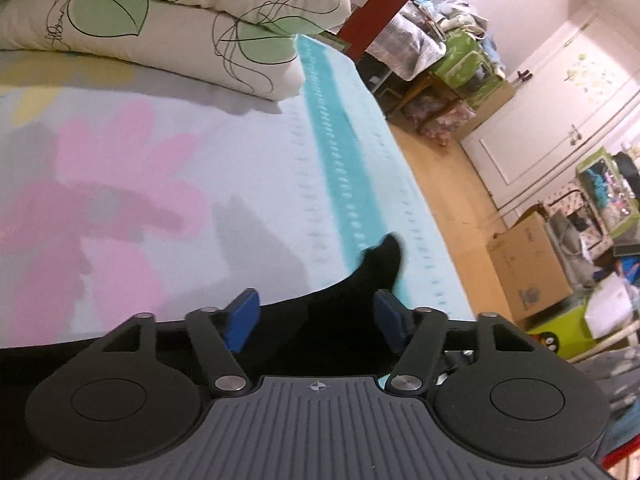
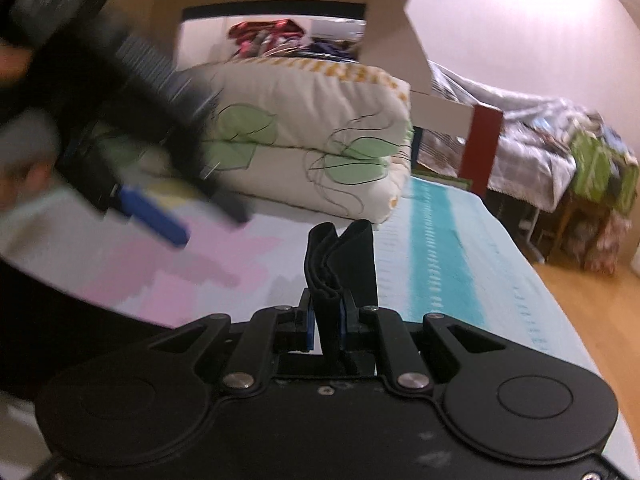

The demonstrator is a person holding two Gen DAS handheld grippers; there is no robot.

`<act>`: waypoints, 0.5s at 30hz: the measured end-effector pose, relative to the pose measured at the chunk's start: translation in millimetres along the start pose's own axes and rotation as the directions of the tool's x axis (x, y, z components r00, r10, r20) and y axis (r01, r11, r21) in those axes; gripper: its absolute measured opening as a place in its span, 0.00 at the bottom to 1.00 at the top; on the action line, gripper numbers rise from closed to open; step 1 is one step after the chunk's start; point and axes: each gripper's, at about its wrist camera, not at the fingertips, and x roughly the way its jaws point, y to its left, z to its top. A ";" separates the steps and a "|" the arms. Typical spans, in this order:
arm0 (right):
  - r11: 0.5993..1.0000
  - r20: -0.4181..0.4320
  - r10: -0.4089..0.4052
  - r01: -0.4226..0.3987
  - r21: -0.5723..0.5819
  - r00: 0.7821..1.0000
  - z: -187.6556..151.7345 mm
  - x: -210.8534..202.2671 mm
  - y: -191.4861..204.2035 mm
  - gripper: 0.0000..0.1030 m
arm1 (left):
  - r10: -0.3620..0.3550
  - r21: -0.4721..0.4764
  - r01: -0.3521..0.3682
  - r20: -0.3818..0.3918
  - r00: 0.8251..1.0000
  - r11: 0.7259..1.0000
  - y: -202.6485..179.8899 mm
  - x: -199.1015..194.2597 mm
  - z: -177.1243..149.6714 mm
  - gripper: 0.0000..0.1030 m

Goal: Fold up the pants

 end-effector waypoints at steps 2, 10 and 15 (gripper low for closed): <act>0.999 -0.001 -0.002 0.002 -0.033 1.000 -3.1 0.3 6.5 0.12 | 0.003 -0.021 -0.004 -0.024 1.000 1.000 -3.7 7.6 3.0 0.64; 0.997 -0.009 0.002 -0.002 -0.080 1.000 -10.4 0.8 15.0 0.11 | -0.013 -0.046 0.009 -0.083 0.996 0.999 -19.5 38.0 6.3 0.64; 0.990 -0.001 0.001 -0.001 -0.140 1.000 -15.0 -6.4 23.9 0.11 | 0.036 -0.022 -0.040 -0.135 0.990 0.999 -28.2 60.1 4.1 0.64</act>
